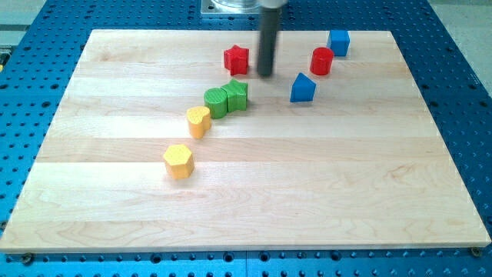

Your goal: Slide the hexagon into the yellow heart

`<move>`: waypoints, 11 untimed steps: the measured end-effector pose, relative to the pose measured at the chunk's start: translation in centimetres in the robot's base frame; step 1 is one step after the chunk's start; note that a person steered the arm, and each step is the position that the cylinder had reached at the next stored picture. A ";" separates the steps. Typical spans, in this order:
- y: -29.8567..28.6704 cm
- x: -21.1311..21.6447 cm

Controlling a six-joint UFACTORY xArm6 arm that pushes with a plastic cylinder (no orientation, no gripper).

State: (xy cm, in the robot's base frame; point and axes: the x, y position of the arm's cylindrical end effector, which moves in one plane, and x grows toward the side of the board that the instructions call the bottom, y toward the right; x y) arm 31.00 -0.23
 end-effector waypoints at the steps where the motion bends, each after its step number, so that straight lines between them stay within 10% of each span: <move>1: -7.2 6.4; 4: -11.5 28.5; 6: -9.2 18.1; 8: -13.5 17.8; 11: -1.1 9.8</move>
